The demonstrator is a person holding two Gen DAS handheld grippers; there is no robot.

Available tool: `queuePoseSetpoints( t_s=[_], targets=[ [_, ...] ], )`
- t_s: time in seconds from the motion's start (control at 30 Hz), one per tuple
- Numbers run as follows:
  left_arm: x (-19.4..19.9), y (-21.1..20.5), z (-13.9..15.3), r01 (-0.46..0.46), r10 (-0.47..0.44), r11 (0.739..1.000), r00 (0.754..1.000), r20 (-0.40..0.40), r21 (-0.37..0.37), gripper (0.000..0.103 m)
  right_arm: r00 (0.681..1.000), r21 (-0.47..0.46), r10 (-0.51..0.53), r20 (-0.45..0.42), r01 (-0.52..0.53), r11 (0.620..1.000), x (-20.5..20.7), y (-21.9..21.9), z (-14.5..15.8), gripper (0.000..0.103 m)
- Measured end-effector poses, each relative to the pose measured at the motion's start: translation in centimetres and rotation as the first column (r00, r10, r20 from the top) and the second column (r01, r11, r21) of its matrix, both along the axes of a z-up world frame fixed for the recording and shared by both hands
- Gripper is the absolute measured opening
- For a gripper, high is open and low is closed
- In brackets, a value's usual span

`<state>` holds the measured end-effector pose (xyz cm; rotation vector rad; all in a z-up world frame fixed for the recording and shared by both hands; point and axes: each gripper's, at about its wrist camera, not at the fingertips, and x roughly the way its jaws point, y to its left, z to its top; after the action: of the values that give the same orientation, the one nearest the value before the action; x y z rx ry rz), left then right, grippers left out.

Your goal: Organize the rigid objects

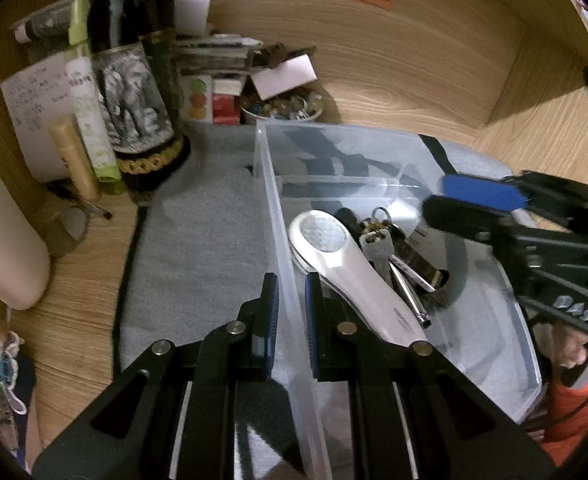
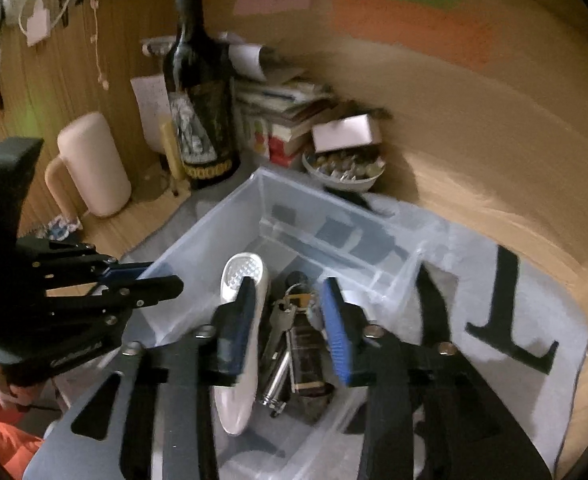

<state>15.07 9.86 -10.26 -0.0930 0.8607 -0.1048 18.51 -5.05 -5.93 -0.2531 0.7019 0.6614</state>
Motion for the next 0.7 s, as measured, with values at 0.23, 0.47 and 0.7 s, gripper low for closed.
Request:
queuePoseSetpoints(
  t_s=[0.23, 0.47, 0.7],
  targets=[
    [-1.4, -0.4, 2.2, -0.036, 0.03, 0.998, 0.995, 0.095, 0.06, 0.05, 0.992, 0.087, -0.074, 0.105, 0.065, 0.994, -2.4, -3.3, 2.4, 0.079],
    [-4.5, -3.0, 6.4, -0.029, -0.005, 0.993, 0.957, 0.29, 0.113, 0.077, 0.974, 0.162, -0.142, 0.175, 0.114, 0.98, -5.1, -6.5, 4.4, 0.087],
    [-8.2, -5.9, 9.8, -0.023, -0.02, 0.996, 0.882, 0.472, 0.087, 0.101, 0.939, 0.24, -0.222, 0.263, 0.159, 0.958, -8.6, -9.8, 6.1, 0.103]
  ],
)
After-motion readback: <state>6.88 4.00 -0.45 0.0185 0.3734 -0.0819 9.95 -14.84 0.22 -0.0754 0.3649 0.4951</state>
